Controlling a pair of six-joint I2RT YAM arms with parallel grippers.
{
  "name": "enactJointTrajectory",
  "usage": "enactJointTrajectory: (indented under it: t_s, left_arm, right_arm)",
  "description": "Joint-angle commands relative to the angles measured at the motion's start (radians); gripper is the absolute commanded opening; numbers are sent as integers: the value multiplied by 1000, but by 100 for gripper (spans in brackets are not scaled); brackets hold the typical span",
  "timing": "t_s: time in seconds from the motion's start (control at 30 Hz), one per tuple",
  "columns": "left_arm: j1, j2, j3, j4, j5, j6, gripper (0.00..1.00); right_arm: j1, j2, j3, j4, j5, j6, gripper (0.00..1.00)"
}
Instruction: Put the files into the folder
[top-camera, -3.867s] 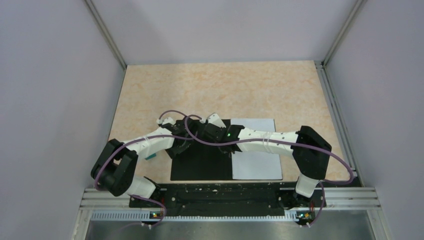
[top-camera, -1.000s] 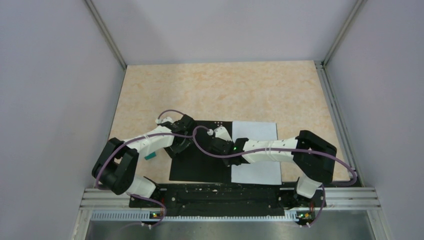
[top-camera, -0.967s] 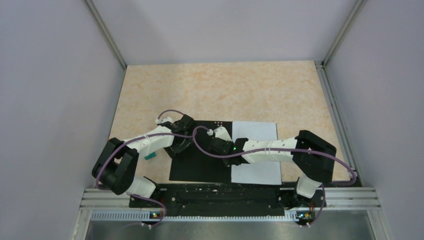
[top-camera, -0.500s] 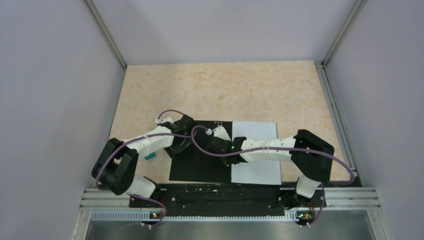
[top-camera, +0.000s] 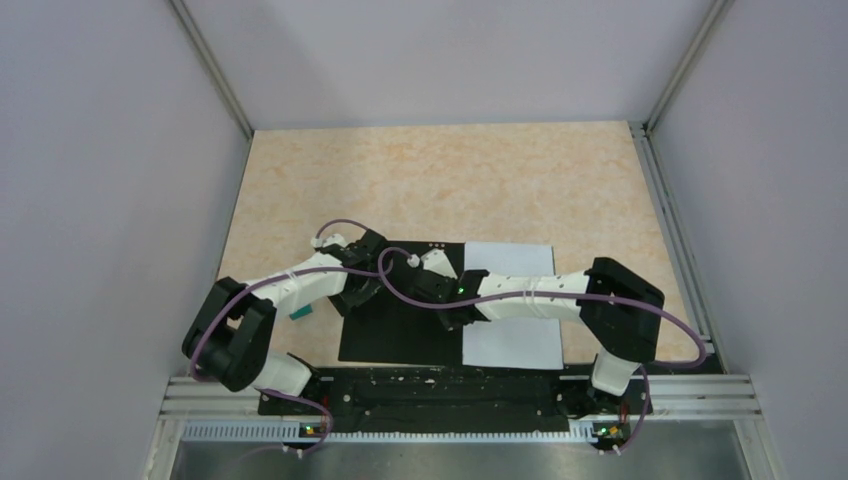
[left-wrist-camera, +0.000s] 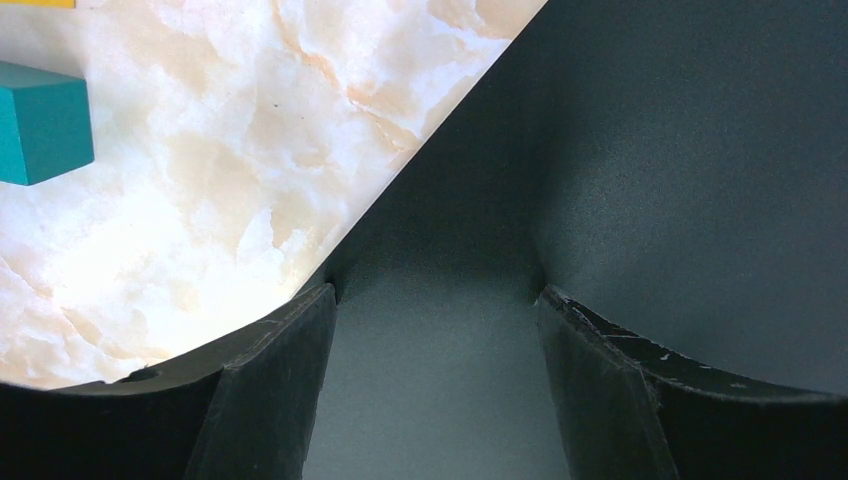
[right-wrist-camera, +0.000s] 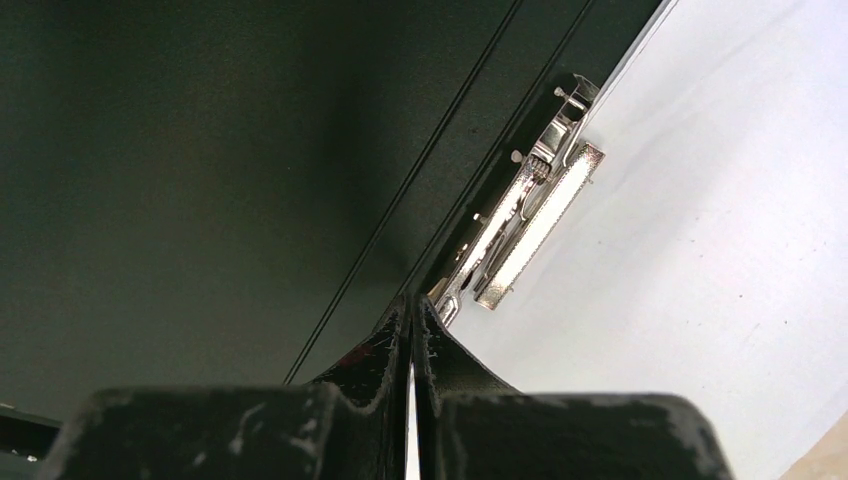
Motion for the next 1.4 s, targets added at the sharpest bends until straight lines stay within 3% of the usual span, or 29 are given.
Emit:
enactJointTrajectory:
  t_s: [0.0, 0.2, 0.37, 0.47, 0.57, 0.8, 1.0, 1.1, 1.2, 1.37]
  left_arm:
    - [14, 41, -71, -6, 62, -8, 79]
    - [14, 45, -79, 42, 103, 21, 79]
    - [14, -21, -40, 44, 95, 90, 84]
    - [14, -76, 8, 58, 102, 188, 86]
    - [16, -138, 64, 57, 81, 298, 91]
    - [60, -302, 76, 122, 154, 535, 98]
    - [101, -334, 59, 119, 246, 620, 96]
    - [127, -343, 37, 135, 290, 634, 96]
    - [159, -344, 21, 148, 337, 655, 96]
    - [202, -313, 5, 159, 415, 691, 96]
  right_arm:
    - [5, 0, 57, -28, 21, 19, 0]
    - [1, -36, 95, -69, 60, 28, 4]
    - [-34, -85, 97, -124, 107, 91, 40]
    - [-69, -88, 60, -109, 74, 130, 51]
    - [-86, -52, 53, -91, 56, 147, 55]
    - [-130, 30, 49, -23, 28, 141, 54]
    - [-151, 75, 34, 20, 10, 114, 51]
    - [-168, 79, -4, 71, -28, 98, 41]
    - [-205, 61, -56, 125, -73, 82, 22]
    - [-301, -11, -172, 227, -181, 23, 3]
